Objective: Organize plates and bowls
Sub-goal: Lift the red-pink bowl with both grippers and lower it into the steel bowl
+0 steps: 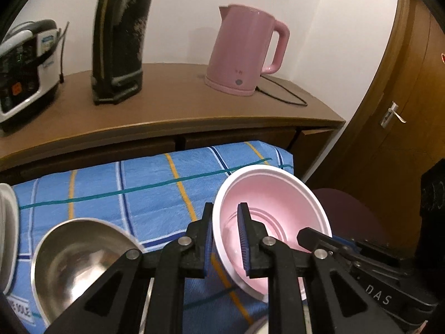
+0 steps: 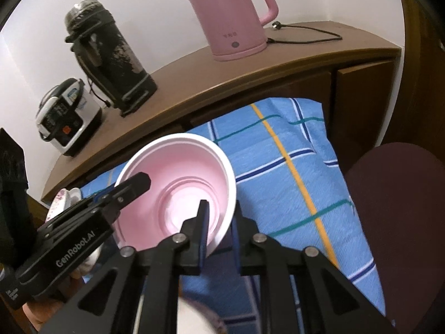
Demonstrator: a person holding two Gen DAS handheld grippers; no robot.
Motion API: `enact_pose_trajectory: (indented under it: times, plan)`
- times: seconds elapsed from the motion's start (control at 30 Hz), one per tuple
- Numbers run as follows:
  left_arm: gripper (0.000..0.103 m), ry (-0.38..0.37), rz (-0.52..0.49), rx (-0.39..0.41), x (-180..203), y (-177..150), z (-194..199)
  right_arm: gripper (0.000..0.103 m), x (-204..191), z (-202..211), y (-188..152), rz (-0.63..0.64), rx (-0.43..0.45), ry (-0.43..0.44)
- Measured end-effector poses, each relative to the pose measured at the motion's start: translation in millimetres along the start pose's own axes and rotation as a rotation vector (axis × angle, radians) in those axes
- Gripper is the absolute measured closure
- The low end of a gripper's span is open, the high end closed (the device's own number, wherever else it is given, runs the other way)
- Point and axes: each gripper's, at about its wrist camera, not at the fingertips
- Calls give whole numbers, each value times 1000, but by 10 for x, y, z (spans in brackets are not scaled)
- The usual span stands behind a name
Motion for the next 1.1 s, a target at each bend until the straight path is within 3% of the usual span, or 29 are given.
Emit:
enact_pose_trajectory:
  times: [0.5, 1.1]
  plan:
    - [85, 55, 12, 75, -262, -289, 801, 87, -612, 468, -465, 75, 52, 54]
    - [85, 171, 73, 157, -863, -493, 1419, 87, -1404, 428, -829, 149, 44, 150]
Point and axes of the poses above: each gripper's, at about its wrist camera, not at the fingertips, and z roughly against the way its jaws point, x to its right, y to its top, and after that the axes turned 5 degrees about x, right-handed
